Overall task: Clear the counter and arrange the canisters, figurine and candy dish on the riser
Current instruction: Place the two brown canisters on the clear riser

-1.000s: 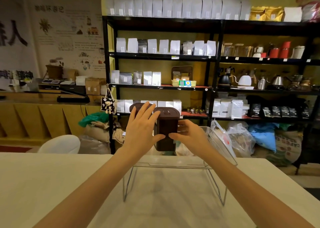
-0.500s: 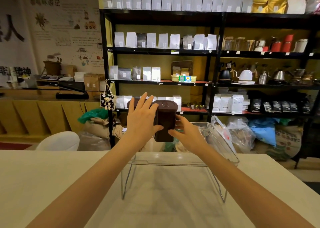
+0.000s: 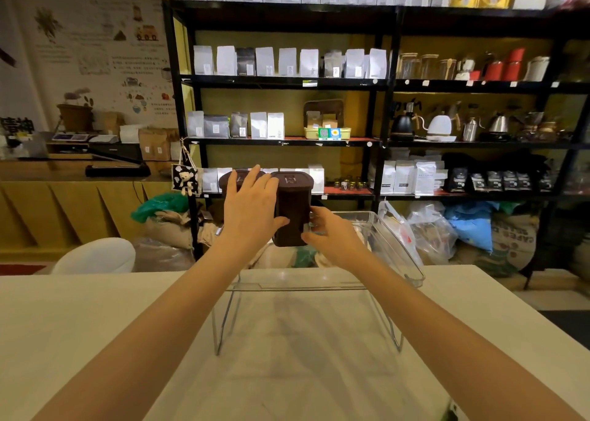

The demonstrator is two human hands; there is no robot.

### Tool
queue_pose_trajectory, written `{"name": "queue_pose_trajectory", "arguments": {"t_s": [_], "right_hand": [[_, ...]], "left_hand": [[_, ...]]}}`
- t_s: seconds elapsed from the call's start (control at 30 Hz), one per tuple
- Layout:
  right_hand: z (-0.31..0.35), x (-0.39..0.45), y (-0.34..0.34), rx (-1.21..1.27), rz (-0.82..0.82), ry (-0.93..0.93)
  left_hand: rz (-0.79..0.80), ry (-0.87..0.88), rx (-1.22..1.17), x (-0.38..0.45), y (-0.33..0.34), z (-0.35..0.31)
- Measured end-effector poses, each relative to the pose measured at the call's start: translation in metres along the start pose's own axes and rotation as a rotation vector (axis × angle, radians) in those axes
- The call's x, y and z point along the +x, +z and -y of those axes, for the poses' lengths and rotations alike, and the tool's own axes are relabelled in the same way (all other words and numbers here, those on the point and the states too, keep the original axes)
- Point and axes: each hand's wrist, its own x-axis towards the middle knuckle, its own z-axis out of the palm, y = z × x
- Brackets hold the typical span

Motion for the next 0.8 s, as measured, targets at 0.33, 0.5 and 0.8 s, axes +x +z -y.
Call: {"name": "queue_pose_trajectory", "arguments": {"t_s": [0.33,0.5,0.8], "right_hand": [[-0.002,-0.042,-0.056,-0.326,0.097,-0.071],[-0.01,-0.097,-0.098,-0.447,0.042,-0.129],[-0.071,-0.196,-0.144,-0.525,-0.04,0.032]], "left_hand": [[0.174,-0.013,0.057,-0.003,-0.022,-0.013],[0.181,0.113,0.006,-0.026,-0.041,-0.043],[0.137,0.394,-0.341,-0.106,-0.056,-0.132]]}}
